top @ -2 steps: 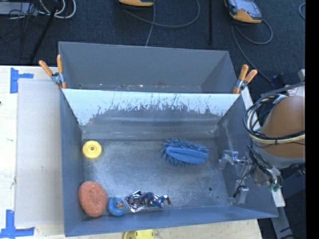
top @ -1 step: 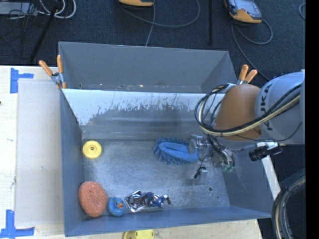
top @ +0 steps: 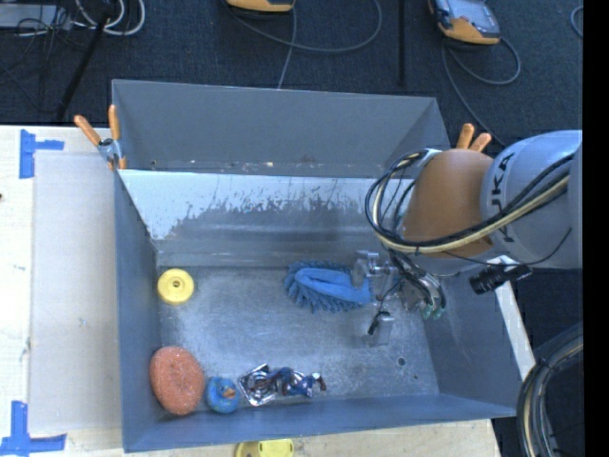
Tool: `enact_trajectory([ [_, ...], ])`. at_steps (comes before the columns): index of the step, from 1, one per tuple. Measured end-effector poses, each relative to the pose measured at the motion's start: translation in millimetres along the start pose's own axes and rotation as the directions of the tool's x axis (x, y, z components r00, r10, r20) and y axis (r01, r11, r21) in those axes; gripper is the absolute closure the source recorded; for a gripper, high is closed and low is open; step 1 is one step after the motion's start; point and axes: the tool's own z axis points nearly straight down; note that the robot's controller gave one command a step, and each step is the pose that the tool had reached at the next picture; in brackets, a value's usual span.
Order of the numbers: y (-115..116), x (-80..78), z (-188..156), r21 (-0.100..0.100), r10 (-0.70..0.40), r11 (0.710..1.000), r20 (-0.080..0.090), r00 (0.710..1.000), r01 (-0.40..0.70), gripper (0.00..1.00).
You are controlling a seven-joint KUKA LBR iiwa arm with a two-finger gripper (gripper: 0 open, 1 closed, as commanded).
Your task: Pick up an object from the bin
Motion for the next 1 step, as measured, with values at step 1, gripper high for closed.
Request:
enact_trajectory([
  [1, 21.3, 17.9, -13.9, -0.001, 0.15, 0.989, -0.002, 0.989, -0.15, 0.0],
])
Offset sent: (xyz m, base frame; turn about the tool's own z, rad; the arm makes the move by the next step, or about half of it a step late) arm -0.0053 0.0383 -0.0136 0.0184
